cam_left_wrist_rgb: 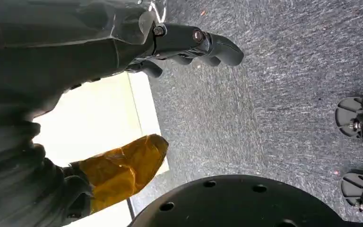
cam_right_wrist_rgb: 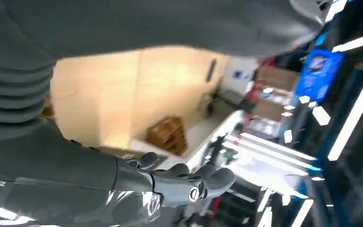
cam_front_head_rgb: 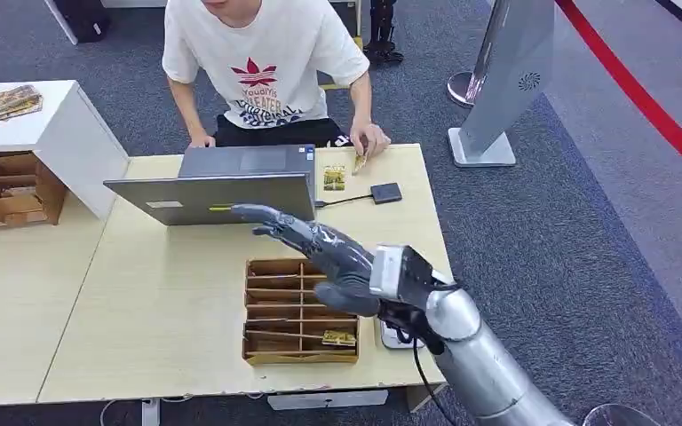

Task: Pass the card to the sensor for recognition and then transmit it.

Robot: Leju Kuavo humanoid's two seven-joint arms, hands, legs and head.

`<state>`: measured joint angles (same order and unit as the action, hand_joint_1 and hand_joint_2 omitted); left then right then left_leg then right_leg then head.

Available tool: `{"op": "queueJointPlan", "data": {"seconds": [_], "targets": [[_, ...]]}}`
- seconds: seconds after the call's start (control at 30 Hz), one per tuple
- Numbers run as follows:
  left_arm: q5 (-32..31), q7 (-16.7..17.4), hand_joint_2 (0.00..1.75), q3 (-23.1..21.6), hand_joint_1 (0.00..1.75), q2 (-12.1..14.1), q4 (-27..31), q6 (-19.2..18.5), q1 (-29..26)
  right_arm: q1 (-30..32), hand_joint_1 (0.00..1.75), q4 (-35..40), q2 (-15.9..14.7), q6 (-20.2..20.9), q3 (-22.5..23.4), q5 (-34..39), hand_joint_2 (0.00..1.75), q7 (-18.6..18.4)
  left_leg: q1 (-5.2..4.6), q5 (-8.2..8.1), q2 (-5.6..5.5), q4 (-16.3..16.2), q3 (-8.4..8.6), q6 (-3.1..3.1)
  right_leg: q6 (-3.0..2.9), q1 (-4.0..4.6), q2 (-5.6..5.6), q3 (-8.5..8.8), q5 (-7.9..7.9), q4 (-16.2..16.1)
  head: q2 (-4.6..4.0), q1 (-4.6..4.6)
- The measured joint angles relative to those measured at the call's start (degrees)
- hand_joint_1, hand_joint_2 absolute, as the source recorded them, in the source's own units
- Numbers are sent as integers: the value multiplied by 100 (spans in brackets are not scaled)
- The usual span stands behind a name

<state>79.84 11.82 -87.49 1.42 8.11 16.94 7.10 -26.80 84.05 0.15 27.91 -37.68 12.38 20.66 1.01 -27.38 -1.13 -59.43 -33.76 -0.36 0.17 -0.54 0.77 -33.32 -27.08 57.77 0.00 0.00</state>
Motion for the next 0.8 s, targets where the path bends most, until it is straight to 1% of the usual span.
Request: {"op": "queueJointPlan", "data": {"seconds": [0.1, 0.17, 0.27, 0.37, 0.5, 0.63, 0.8], "targets": [[94, -17, 175, 17, 0, 2, 0, 0, -3, 605, 0, 593, -264, 286, 37, 159, 0, 390, 0, -2, -2, 1, -1, 2, 0, 0, -2, 0, -2, -1, 0, 4], [148, -17, 175, 24, 0, 2, 0, 9, -6, 978, 0, 851, -382, 382, 96, 159, 0, 539, 1, -8, 0, 1, 0, -3, 0, 0, 0, -1, -2, -1, 0, 2], [249, -17, 175, 72, 0, 0, 0, 50, -17, 1616, 0, 1143, -505, 498, 230, 240, 0, 640, 2, -8, -1, 2, -1, -3, 3, 1, 0, -1, -5, -1, 0, 2], [326, -15, 175, 149, 0, -2, 0, 103, -35, 2140, 0, 1217, -551, 601, 328, 376, 0, 703, 2, -11, 1, 3, -1, -7, 2, 1, 1, -1, -5, 0, 0, 2], [400, 11, 175, 201, 0, -11, 0, 160, -37, 2531, 0, 1201, -553, 773, 398, 777, 0, 470, 2, -10, 2, 4, -1, -7, 2, 1, 2, -1, -5, 0, 0, 4], [415, 55, 175, 212, 0, -31, 0, 199, -41, 2761, 0, 1116, -553, 806, 424, 813, 0, 393, 2, -10, 2, 3, -1, -6, 3, 1, 2, 1, -5, 1, 0, 4], [413, 66, 175, 221, 0, -46, 0, 210, -43, 2885, 0, 1018, -553, 850, 435, 806, 0, 358, 2, -10, 4, 3, 0, -6, 3, 0, 2, 1, -5, 0, 0, 4]]}}
